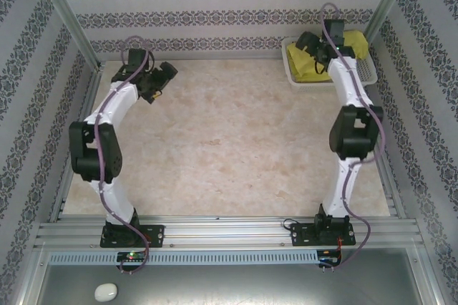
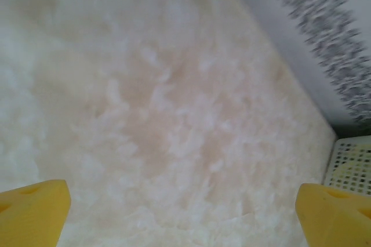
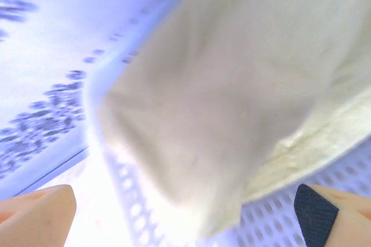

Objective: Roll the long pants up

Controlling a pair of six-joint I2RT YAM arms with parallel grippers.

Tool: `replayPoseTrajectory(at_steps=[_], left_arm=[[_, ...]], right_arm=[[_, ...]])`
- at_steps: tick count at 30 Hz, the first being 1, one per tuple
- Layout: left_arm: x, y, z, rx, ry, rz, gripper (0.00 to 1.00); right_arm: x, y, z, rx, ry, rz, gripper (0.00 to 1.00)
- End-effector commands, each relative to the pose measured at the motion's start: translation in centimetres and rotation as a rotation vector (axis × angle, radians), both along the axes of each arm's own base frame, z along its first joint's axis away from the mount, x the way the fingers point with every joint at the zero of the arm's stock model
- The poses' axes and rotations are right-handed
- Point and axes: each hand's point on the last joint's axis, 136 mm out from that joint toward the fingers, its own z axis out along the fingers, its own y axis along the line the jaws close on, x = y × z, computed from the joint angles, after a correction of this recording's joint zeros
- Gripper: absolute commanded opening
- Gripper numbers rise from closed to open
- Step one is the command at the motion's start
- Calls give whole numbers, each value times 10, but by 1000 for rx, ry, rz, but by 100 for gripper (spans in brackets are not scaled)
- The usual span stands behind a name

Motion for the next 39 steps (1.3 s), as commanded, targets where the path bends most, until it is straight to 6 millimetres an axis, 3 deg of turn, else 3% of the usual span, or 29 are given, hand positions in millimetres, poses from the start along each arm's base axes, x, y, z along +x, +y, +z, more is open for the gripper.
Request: replayPoseTrajectory(at_steps=[1,2,4,7,12,15,18,21,26,31,35,39], left_arm=[[-20,39,54,241,-116,51,100],[-27,46,59,289,-133,66,100],[-47,61,63,414,-165,74,100],[-84,82,56,593,-224,100,100],[-135,101,15,765,-275,127,100],[-159,117,-18,796,-235,222,100],[-163,106,-47,754,-260,164,100],[-169,110,-67,794,-214,153,100],[-161,109,-88,815,-211,131,100],[-137,106,-88,842,-231,92,99],[-121,104,-93,881,-250,55,95],[-107,89,-98,929,-229,-21,94]], right_arm=[[-53,-22,71,-231,-82,-8,98],[-66,-21,73,-248,-82,5,98],[-98,-18,57,-295,-69,51,98],[-141,-6,1,-313,-64,154,98],[-196,-13,-77,-347,-70,139,98],[-211,-18,-101,-348,-114,103,98],[-219,-20,-120,-357,-132,79,98],[-220,-14,-129,-341,-163,94,98],[-202,1,-132,-354,-195,137,98],[-183,34,-152,-436,-173,256,98],[-187,37,-152,-437,-211,262,98],[-191,35,-158,-428,-261,253,98]])
